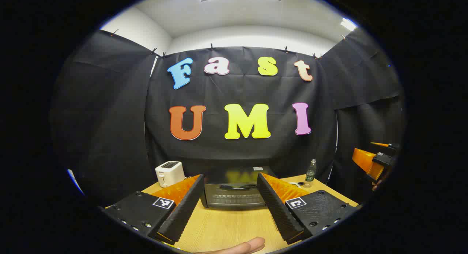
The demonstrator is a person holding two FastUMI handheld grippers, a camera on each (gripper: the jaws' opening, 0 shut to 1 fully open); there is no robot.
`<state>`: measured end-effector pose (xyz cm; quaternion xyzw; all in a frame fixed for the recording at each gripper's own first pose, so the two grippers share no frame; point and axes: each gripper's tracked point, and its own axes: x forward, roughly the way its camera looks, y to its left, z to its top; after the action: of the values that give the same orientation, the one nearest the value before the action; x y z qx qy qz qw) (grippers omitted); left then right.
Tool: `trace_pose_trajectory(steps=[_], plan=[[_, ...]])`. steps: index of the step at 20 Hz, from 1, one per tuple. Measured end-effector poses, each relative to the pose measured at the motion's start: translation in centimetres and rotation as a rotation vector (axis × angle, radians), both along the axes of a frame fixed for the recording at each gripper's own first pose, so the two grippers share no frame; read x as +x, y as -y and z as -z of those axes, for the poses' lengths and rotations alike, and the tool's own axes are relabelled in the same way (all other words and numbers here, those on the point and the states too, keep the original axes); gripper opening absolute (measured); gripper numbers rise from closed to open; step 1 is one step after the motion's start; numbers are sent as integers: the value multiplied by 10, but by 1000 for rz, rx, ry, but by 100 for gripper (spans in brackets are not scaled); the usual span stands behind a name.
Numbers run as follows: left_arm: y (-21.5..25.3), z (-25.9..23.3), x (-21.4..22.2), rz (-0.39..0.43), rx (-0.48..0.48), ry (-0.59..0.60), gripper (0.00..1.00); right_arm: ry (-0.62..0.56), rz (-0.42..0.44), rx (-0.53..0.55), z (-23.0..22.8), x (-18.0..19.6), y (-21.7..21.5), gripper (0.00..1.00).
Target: Open the electric oven with the left hand, put the food in, and close the electric oven.
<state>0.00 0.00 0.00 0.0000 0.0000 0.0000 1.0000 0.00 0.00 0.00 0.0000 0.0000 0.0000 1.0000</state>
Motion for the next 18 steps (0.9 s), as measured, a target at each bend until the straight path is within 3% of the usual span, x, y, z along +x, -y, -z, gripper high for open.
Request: trace_pose_trajectory(steps=[10,18], plan=[[19,4,0,27,-6,-3,95,-17,17,21,11,1,25,96],[19,17,27,43,-37,-42,95,-19,4,19,18,2,26,96]])
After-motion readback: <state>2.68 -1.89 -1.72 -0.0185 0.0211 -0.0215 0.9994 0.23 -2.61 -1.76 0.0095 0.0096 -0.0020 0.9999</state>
